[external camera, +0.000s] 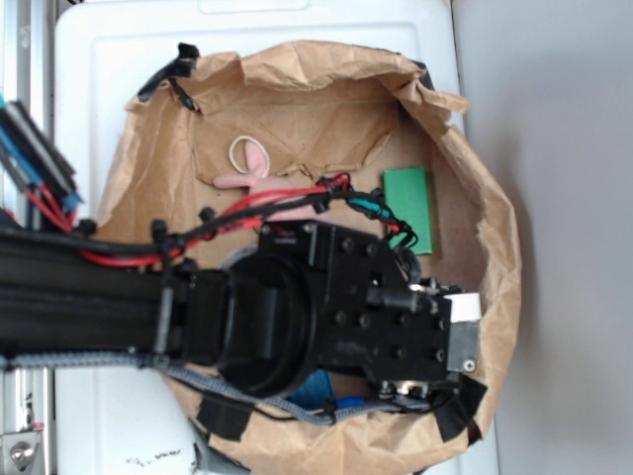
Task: Grab the wood chip.
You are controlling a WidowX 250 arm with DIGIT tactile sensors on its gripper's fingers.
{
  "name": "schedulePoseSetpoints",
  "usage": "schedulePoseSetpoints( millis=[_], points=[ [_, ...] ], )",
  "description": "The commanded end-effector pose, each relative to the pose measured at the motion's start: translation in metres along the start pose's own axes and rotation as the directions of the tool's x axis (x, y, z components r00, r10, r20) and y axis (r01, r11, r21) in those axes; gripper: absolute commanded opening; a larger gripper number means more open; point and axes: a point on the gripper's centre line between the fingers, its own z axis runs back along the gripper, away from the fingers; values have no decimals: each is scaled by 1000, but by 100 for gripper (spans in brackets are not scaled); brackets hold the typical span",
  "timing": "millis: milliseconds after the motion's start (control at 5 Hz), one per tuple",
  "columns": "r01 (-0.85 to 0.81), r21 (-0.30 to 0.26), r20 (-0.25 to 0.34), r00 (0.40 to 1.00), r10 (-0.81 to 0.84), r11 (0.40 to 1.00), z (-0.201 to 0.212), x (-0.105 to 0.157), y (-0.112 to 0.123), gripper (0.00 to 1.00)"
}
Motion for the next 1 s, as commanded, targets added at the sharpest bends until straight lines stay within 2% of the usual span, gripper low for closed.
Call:
schedulePoseSetpoints(
  millis=[0,200,400,600,800],
  points=[
    [-2,-123,-15,1000,0,992,84,13,28,0],
    [11,-178,-28,999,-16,984,116,15,48,0],
    [-21,-206,13,1000,24,978,129,19,57,0],
    [-9,-198,24,1000,14,980,136,20,61,0],
    [-1,-123,183,983,24,992,134,9,57,92]
  ],
)
